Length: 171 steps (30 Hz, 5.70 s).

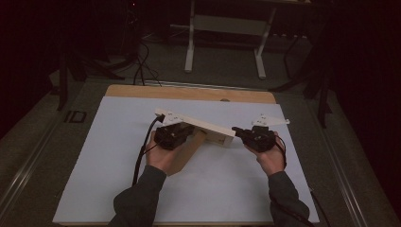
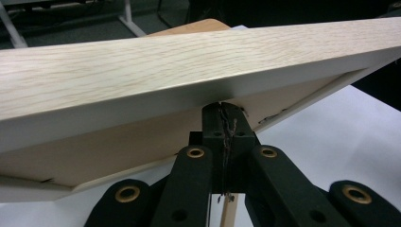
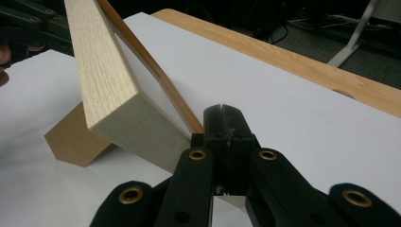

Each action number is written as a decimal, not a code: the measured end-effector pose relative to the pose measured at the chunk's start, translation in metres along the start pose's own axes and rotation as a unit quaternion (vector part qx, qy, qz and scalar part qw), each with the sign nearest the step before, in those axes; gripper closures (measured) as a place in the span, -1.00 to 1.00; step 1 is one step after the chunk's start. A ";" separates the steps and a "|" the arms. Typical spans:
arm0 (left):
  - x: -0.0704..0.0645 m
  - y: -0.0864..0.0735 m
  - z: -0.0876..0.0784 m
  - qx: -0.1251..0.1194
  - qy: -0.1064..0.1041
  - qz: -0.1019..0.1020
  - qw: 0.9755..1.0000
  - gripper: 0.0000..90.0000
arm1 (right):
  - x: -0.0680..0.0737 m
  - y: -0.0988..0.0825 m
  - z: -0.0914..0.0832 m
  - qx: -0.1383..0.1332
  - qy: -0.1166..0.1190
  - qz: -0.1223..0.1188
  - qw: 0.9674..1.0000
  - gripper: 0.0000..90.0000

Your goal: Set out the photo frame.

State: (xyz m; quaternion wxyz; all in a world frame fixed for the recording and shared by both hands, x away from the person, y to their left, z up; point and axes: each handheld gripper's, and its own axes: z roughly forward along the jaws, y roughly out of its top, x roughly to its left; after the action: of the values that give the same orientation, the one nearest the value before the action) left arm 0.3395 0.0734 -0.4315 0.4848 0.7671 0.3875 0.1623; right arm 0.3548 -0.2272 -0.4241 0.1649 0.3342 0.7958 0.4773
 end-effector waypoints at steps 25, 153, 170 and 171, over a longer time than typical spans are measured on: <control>-0.012 0.001 0.011 0.007 -0.013 0.008 1.000 1.00 | 0.007 0.002 0.001 0.002 0.017 -0.010 1.000 1.00; 0.009 0.000 0.017 -0.002 -0.097 0.038 0.995 1.00 | 0.075 0.022 0.033 0.020 0.137 -0.095 0.986 1.00; 0.009 0.001 0.003 -0.004 -0.066 0.020 0.998 0.86 | 0.076 0.022 0.034 0.032 0.130 -0.103 0.986 0.99; 0.009 0.001 0.003 -0.004 -0.066 0.020 0.998 0.84 | 0.076 0.022 0.034 0.032 0.130 -0.103 0.986 0.99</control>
State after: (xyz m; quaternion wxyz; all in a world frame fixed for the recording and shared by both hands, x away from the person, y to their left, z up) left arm 0.3482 0.0779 -0.4332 0.5086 0.7820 0.3387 0.1228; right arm 0.3278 -0.1460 -0.4176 0.0977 0.1909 0.8556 0.4711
